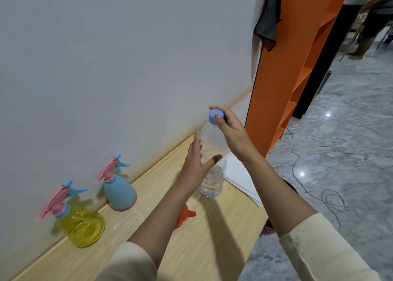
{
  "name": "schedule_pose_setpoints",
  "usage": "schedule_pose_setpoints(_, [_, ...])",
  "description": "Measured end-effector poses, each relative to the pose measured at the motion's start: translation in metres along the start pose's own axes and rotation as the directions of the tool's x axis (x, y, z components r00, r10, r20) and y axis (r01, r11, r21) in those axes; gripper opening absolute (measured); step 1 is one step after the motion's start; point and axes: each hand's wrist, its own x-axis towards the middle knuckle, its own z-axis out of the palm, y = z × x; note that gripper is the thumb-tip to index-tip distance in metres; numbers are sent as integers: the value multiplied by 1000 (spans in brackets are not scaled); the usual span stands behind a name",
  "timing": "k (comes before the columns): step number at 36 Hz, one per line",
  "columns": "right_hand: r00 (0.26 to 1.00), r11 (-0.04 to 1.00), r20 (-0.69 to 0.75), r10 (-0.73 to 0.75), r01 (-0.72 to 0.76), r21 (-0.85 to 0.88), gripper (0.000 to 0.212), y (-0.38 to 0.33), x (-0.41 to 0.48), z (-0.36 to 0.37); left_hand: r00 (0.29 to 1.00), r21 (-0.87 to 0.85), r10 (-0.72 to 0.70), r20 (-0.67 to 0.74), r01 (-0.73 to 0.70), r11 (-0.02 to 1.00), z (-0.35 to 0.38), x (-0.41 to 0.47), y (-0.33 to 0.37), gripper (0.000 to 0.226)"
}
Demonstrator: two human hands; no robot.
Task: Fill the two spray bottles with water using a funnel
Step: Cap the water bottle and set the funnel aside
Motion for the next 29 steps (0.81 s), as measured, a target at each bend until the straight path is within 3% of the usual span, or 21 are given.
schedule_pose_setpoints(5, [995,999,-91,-43,42,-10,16,4,1,4,1000,20,7,-8,-7,1000,3,-2,2,91])
schedule_pose_setpoints(21, [930,977,-324,-172,118,-178,32,4,1,20,999,47,25,-22,-24,999,5,-5,5,90])
schedule_pose_setpoints(29, [943,997,-324,-81,78,-21,27,4,-3,22,996,249,72,60,-84,965,-7,-7,1,107])
